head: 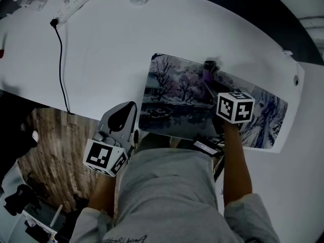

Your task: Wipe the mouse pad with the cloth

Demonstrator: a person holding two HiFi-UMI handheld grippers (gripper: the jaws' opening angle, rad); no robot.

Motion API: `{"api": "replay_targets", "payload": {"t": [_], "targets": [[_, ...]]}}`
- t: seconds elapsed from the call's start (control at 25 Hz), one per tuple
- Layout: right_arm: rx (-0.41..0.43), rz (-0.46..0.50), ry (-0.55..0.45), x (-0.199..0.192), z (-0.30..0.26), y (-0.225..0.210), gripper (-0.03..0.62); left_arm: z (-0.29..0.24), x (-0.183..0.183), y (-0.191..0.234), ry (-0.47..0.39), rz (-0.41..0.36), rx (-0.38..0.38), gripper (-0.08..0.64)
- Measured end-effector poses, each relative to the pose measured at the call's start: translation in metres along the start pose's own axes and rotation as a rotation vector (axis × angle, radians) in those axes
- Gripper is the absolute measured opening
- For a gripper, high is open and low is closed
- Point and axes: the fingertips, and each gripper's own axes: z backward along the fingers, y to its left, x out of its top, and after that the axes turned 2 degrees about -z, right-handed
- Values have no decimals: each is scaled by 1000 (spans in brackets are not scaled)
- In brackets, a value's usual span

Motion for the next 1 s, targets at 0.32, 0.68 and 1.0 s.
{"api": "replay_targets", "payload": {"t": [0.32, 0.68, 1.0], "targets": [[77, 45, 8, 13, -29, 50, 92, 20, -6, 24, -14, 25, 55, 18], [164, 95, 14, 26, -57, 104, 92, 49, -17, 47, -25, 64, 138, 18], [229, 118, 24, 35, -77, 139, 92, 67, -24, 59, -34, 92, 188, 18]]}}
